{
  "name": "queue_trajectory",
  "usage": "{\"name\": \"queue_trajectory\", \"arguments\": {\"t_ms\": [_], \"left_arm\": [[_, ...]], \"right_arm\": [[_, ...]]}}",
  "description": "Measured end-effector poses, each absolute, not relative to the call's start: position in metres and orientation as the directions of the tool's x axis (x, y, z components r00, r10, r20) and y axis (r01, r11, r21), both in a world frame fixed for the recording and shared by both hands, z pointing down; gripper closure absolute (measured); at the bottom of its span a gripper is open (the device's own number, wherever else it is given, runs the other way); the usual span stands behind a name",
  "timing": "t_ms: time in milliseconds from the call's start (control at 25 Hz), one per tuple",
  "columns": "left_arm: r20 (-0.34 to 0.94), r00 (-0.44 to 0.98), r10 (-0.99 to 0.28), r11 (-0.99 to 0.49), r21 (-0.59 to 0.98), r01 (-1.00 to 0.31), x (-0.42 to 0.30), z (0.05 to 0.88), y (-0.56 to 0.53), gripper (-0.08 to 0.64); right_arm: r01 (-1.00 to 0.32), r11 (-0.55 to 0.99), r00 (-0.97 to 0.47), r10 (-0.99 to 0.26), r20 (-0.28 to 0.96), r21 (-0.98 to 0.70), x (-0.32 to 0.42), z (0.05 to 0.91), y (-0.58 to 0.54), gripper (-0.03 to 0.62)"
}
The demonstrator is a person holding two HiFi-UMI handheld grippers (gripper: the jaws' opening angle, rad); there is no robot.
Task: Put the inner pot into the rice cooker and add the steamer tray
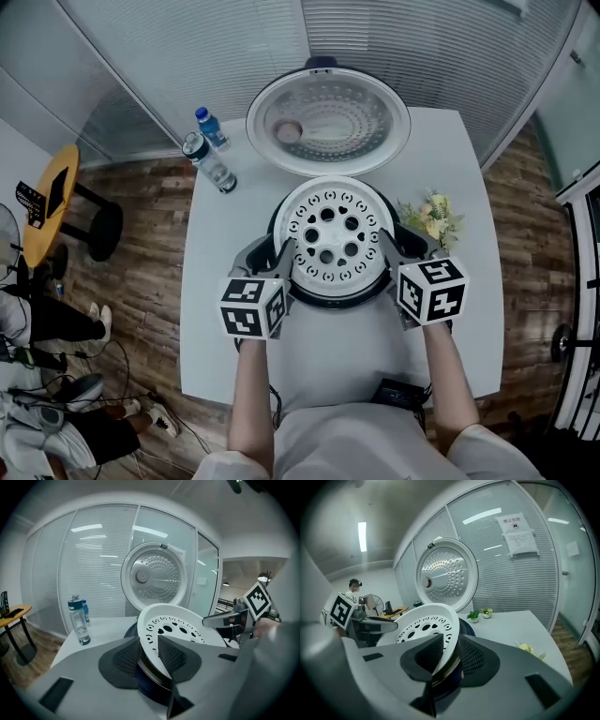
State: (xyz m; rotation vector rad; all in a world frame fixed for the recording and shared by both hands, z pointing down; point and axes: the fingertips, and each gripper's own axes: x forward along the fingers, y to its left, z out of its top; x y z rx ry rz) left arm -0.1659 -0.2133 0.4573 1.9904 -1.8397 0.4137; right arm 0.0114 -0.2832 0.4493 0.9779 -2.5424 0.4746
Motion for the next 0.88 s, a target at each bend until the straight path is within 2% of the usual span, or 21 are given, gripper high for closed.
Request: {"name": "queue_trajectory", "arguments": {"t_ms": [400,680,880], "left_arm": [[0.510,0.050,-0.859,-0.061,-0.004,-0.998,-0.166,0.464,-0.216,0.431],[0.578,-0.042,-0.815,-0.111,-0.227,-0.968,-0.166,0.474,-0.218,0.394],[0.576,-0.043,-0.816,-0.112,-0.230,-0.967,-0.166,0.475,-0.219,0.387]], "right_arm": [[-0.704,0.709,-0.639,-0.608,0.471,-0.042,0.009,0.455,-0.287,0.497],[-0.697,0.715,-0.608,-0.628,0.486,0.051,0.003,0.458,-0.289,0.495],[-0.697,0.716,-0.612,-0.627,0.482,0.046,0.003,0.458,-0.289,0.495]]}}
